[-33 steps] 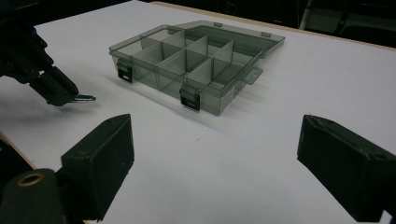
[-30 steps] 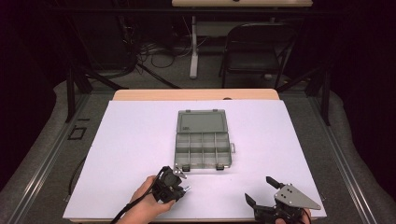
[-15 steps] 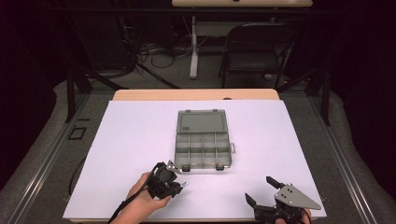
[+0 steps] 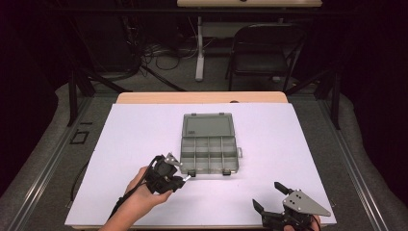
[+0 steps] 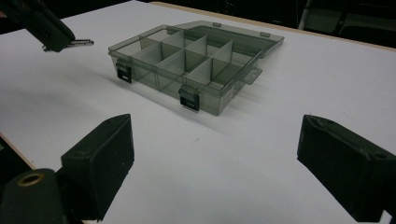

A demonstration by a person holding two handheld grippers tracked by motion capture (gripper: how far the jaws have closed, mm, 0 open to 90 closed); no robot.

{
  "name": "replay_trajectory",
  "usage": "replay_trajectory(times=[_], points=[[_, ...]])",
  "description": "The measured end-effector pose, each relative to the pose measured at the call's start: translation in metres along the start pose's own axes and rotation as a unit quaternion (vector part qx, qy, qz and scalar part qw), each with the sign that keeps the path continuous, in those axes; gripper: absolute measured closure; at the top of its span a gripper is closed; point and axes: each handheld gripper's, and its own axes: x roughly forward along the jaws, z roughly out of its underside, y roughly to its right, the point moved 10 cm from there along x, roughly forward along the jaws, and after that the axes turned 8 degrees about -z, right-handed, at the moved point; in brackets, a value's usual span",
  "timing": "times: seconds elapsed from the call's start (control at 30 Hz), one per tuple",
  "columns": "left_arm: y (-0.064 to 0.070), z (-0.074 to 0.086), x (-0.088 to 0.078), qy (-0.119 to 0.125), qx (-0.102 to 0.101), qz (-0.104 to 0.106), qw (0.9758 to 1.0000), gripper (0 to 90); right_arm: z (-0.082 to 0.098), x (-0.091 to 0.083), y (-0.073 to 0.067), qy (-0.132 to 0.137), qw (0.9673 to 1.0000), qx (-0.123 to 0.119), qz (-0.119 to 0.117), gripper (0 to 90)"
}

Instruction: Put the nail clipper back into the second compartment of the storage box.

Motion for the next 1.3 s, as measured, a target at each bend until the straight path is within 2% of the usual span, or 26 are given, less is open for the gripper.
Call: replay_trajectory(times=[0.33,1.23,1.3], points=[[-0.019,-0.024,-0.022,0.026,-0.007,-0.007,0.9996,79.6,-0.001,0.001,-0.001,0.004,1.0000,-0.001,0.001,10.9],[-0.042,-0.075,-0.035,0.047,-0.015,-0.016,0.9987,79.5,0.000,0.001,-0.001,0.000,1.0000,0.002,0.000,10.9],[-0.045,-0.079,-0.036,0.050,-0.017,-0.020,0.9984,79.5,-0.001,0.001,-0.001,0.005,1.0000,0.000,0.001,10.9]])
